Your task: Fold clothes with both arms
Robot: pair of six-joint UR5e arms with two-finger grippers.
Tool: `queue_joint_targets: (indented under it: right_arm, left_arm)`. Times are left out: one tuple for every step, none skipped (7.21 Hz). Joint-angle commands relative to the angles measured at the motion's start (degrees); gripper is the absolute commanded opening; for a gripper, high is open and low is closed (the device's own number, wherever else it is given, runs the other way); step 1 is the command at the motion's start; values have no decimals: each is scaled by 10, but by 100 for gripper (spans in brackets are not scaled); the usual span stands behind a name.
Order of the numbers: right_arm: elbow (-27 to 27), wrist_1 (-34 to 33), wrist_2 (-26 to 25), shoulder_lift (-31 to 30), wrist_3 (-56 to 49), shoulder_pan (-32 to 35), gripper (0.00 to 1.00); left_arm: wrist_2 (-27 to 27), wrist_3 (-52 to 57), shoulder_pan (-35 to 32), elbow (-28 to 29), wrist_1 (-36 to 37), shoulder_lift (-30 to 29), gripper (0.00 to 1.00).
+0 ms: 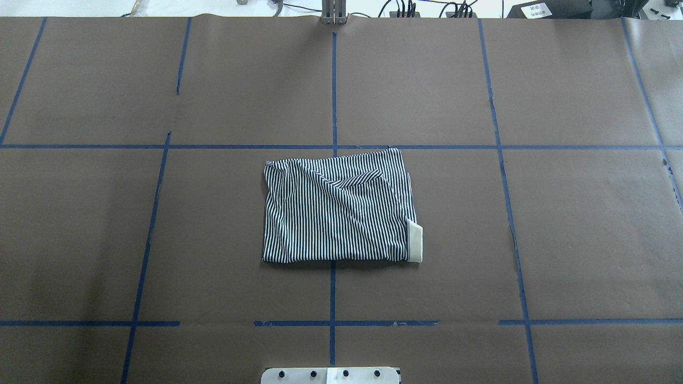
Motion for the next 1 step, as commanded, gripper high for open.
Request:
queue_joint_targets:
  right_arm:
    - [-1,1,0,0,0,0,100]
  left_arm:
    - [1,0,0,0,0,0,100]
